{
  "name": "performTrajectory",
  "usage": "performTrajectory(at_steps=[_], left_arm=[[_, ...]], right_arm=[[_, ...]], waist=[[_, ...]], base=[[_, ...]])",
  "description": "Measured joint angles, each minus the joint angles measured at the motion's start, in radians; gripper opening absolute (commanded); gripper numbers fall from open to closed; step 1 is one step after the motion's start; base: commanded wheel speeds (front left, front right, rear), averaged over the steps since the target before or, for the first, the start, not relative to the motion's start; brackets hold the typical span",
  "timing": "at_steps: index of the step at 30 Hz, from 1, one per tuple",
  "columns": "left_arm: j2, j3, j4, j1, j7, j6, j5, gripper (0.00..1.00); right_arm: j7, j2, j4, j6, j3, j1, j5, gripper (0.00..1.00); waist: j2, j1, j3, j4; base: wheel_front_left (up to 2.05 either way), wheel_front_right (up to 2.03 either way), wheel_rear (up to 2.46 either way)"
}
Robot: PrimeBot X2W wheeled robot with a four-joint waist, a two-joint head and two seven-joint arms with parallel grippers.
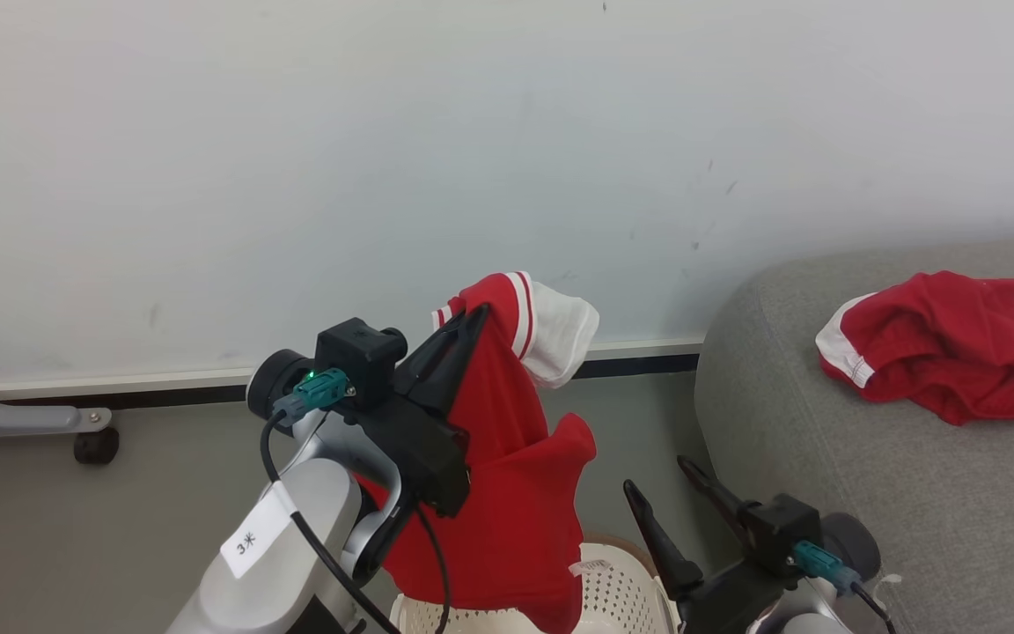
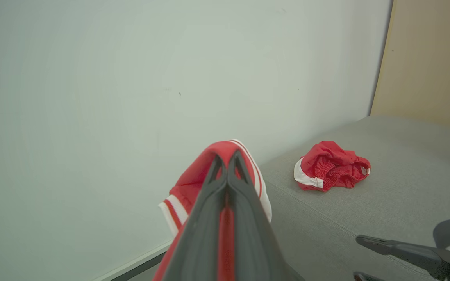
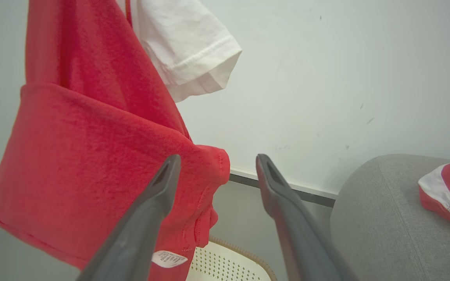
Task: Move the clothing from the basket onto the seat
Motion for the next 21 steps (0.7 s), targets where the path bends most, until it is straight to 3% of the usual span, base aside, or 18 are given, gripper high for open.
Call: performTrajectory(at_steps=[17,21], left_arm=[[-0.015,-0.031,-0.081,-0.042,0.060,0.000,-0.010,0.00],[-0.019,-0.045,-0.097,-0.049,0.069,0.000,-0.010,0.00]], right_arm=[[0.032,-0.011,0.191,0.017,0.095,-0.202,-0.012,1.00],[0.032,-0.011,0.228,0.017,0.157,-0.237,-0.017,1.00]], waist=[[0.0001,0.0001,0.018,0.015],[0.0001,0.0001,0.023,0.021]], base=[[0.00,0.00,0.00],[0.00,0.00,0.00]])
